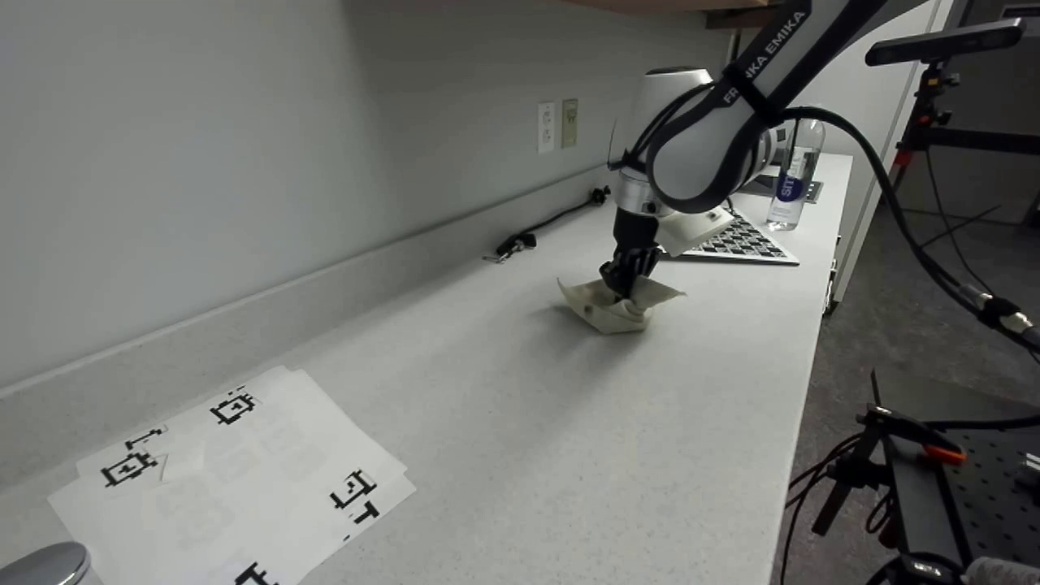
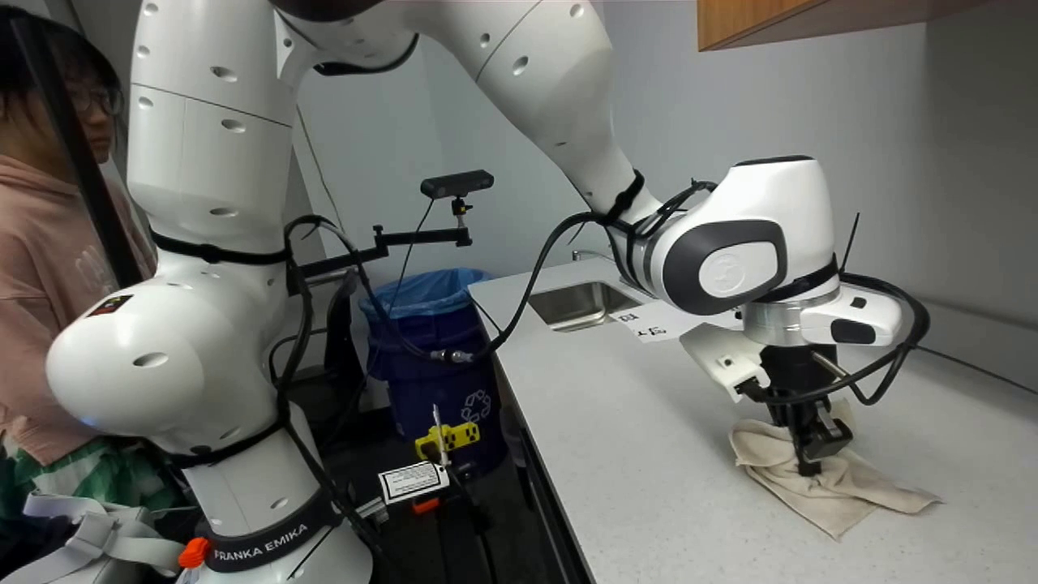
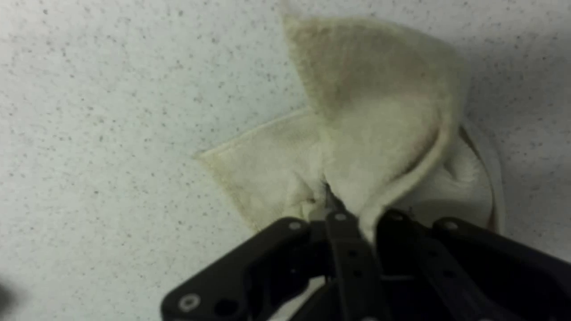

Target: Use the white towel to wipe the countertop

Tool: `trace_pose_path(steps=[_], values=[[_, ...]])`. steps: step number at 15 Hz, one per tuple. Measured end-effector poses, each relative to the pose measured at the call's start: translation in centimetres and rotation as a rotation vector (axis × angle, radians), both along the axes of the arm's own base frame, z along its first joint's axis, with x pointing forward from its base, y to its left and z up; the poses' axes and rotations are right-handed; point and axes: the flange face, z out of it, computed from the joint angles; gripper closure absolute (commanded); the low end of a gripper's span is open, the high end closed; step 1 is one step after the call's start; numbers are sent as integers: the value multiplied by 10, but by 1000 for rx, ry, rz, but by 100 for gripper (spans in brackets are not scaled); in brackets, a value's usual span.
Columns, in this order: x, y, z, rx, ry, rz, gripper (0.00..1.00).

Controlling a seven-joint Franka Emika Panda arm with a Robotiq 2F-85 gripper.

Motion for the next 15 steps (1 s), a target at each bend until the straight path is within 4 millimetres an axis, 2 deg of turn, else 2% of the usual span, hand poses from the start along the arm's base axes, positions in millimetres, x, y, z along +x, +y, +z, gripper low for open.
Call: trace_pose_path(steps=[2,4,8,11,15], values=[[4,20,0,-6,2,41,98],[10,51,0,-10,4,102,98],[16,132,-1,-14,14,266,98],[11,195,-2,-26,24,410,98],[-1,259,-2,-35,26,566,98]])
